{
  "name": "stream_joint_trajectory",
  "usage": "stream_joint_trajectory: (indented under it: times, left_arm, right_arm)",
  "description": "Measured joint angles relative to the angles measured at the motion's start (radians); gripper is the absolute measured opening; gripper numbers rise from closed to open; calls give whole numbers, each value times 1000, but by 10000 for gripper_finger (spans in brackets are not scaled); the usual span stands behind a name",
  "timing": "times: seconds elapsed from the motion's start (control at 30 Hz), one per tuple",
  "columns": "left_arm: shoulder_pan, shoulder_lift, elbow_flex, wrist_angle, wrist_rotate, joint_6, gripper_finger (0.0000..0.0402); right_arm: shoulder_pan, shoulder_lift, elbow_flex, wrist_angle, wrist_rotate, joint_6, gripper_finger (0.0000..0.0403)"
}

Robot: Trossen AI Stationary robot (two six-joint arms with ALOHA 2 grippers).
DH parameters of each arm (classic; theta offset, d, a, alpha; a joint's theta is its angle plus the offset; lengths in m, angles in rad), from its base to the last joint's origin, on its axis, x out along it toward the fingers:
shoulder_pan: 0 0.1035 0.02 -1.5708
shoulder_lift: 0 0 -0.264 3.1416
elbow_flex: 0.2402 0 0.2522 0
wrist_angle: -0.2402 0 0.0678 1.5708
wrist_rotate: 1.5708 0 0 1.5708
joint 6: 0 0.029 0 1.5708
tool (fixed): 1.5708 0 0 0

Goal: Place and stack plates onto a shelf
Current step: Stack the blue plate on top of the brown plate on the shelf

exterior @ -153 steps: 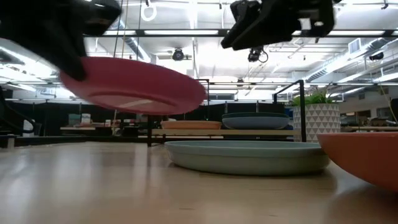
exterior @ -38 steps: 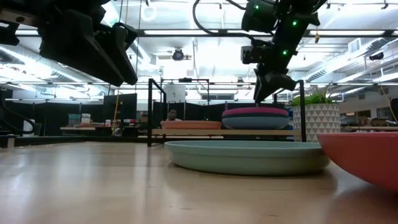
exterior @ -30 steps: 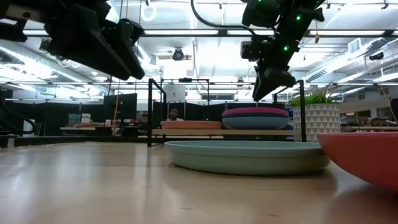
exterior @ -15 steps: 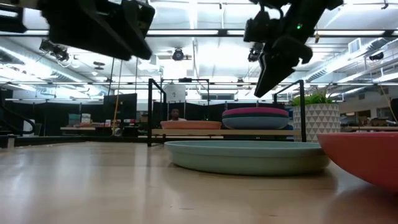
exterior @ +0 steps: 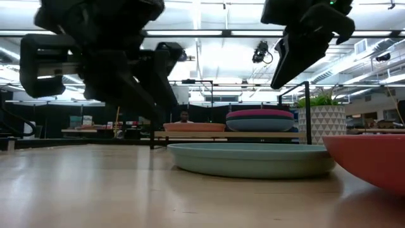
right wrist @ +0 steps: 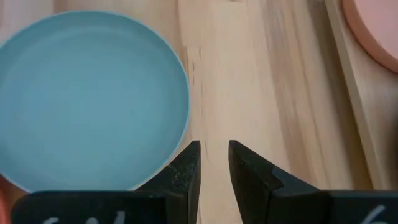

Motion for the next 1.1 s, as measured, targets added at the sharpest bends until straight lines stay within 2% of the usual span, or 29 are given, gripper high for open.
stream_joint_trajectory:
  times: [0.23, 0.37, 0.6, 0.7, 0.87, 1.1]
  left_arm:
    - [9, 111, 115, -85, 81, 57, 142]
    - [9, 167, 168, -165, 82, 101, 142]
    - [20, 207, 196, -188, 82, 129, 138]
    - [23, 207, 196, -202, 86, 132, 109]
    - [30, 206, 209, -255, 77, 147, 20]
    - [47, 184, 306, -477, -33, 129, 15]
  right_arm:
    - [48, 0, 0, -43, 57, 62, 89]
    - [67, 0, 0, -64, 80, 81, 89]
    - [86, 0, 0, -74, 81, 118, 89]
    - [94, 0, 0, -76, 81, 123, 89]
    - [97, 0, 0, -75, 114, 119, 89]
    - [101, 0, 0, -74, 127, 120, 89]
